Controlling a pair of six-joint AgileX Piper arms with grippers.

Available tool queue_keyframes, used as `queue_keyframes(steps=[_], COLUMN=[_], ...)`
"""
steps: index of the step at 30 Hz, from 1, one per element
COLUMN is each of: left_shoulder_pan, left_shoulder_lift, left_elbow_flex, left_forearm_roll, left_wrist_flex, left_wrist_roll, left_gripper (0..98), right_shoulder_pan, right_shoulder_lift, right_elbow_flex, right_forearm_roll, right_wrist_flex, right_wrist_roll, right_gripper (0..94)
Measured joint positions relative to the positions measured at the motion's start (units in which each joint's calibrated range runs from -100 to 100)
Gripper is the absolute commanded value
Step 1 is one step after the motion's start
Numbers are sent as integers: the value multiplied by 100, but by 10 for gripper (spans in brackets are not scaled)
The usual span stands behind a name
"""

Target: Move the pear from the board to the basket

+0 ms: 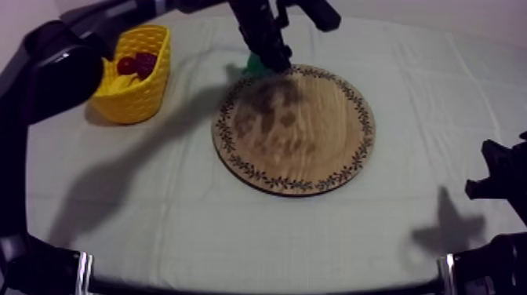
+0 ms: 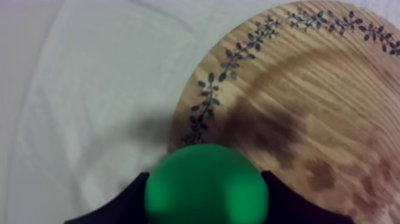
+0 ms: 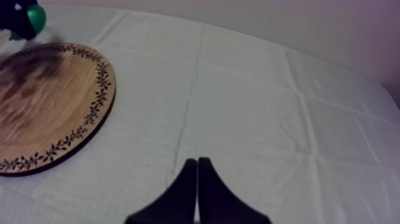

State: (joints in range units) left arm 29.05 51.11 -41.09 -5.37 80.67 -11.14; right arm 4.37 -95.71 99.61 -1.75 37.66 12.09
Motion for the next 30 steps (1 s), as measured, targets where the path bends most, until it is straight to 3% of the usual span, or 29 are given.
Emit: queue_keyframes(steps=[13,21,30], left_shoulder_pan=[-638,-1169,-1660], left_shoulder_lift=[-2747,-4574,-5036], left_elbow_flex=[2624,4501,4784], left_forearm_roll=[-122,-318,-303], left_wrist_flex=[250,599,123], left_wrist_roll=[258,550,918], left_gripper=[417,440,441], right_shoulder_pan=[0,0,0], right_shoulder_lift=[0,0,0], right_elbow_flex=[0,0,0], right_forearm_roll=[0,0,0], right_wrist_flex=[0,-3,-3], right_wrist_roll=[0,0,0], right_gripper=[3,3,3])
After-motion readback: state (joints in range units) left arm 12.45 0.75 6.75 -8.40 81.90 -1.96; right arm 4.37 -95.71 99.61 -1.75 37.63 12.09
